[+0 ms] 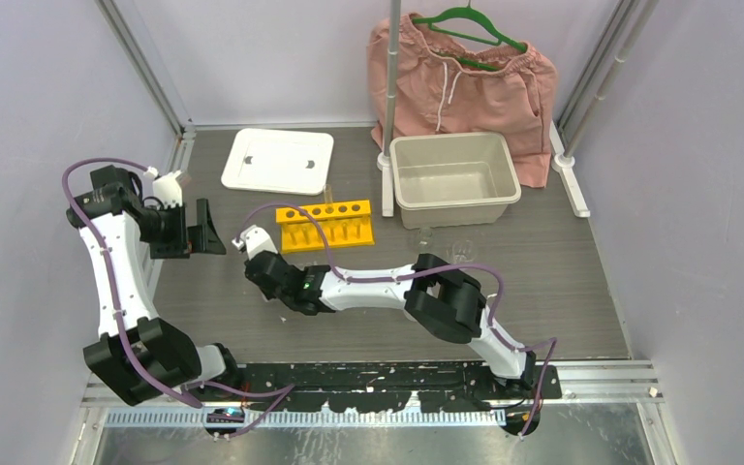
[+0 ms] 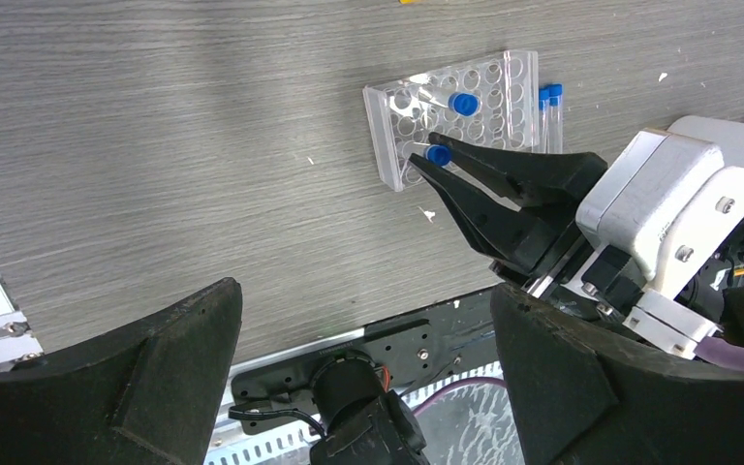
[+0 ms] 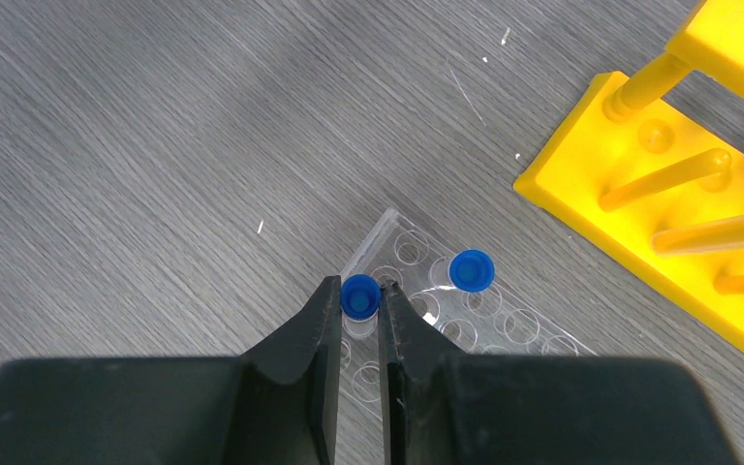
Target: Organize the chemistry lab equipment
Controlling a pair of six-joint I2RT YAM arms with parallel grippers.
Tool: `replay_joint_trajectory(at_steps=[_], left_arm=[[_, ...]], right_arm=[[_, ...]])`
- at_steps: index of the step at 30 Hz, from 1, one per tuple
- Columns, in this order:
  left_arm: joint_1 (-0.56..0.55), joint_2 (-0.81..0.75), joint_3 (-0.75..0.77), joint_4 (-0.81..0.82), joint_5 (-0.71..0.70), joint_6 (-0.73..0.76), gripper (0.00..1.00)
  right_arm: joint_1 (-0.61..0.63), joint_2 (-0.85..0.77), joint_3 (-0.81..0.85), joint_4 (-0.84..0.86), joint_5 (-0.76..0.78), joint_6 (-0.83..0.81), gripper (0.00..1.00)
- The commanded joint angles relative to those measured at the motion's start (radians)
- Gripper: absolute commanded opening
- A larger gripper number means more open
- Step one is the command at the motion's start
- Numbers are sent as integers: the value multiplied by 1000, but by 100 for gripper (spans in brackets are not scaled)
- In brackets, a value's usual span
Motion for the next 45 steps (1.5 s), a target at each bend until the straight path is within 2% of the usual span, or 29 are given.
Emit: replay_joint_trajectory(at_steps=[1, 8, 16, 19, 25, 31, 35, 39, 45], left_arm=[[5, -30, 27, -24, -1, 24, 100], [6, -29, 45, -37, 6, 23, 100], [5, -45, 68, -59, 27, 25, 100], [5, -40, 84, -67, 30, 23, 100], [6, -27, 106, -84, 37, 31, 100], [5, -33, 108, -85, 46, 30, 100], [6, -35, 108, -85, 46, 35, 100], [6, -34, 109, -82, 48, 40, 100], [6, -29, 104, -78, 65, 36, 100]], right_arm=[[9, -9, 30, -11, 3, -8, 19], [12, -73, 30, -43, -4, 32, 61], [13, -188, 41, -160, 36, 82, 85], [13, -233, 37, -229, 63, 103, 99], [0, -332, 9, -368, 172, 217, 100], [-83, -431, -76, -443, -2, 359, 100], [-110, -461, -157, -501, -2, 432, 99], [-117, -445, -183, -576, -11, 492, 84], [-120, -431, -250, -542, -85, 559, 64]])
